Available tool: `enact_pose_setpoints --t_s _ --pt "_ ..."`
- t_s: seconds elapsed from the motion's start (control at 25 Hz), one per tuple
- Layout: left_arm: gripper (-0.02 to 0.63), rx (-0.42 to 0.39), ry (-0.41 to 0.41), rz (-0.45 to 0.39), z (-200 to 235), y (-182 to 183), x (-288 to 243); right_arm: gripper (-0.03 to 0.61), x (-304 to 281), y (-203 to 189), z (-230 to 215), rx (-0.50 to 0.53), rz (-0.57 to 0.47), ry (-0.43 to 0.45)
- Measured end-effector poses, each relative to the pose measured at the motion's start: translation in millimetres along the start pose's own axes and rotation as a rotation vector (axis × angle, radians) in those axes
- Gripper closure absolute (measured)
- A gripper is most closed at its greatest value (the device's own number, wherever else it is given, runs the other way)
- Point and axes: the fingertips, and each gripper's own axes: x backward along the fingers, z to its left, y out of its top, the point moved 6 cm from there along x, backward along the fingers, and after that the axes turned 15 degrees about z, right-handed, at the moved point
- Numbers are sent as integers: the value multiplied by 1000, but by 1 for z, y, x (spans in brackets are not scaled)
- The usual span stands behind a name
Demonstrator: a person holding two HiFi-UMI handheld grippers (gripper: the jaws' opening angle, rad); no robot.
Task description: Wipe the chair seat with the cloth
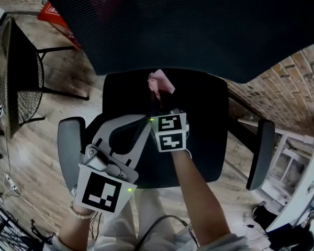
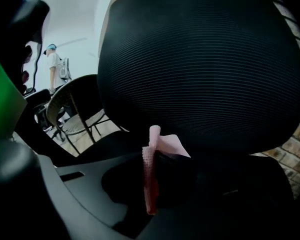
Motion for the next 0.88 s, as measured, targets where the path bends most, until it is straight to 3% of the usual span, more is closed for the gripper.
enact_pose_setpoints --t_s 0.48,0.88 --pt "595 50 60 8 10 -5 31 523 -1 -4 69 54 -18 213" --pt "595 35 80 23 14 -8 31 523 1 -19 63 78 -1 197"
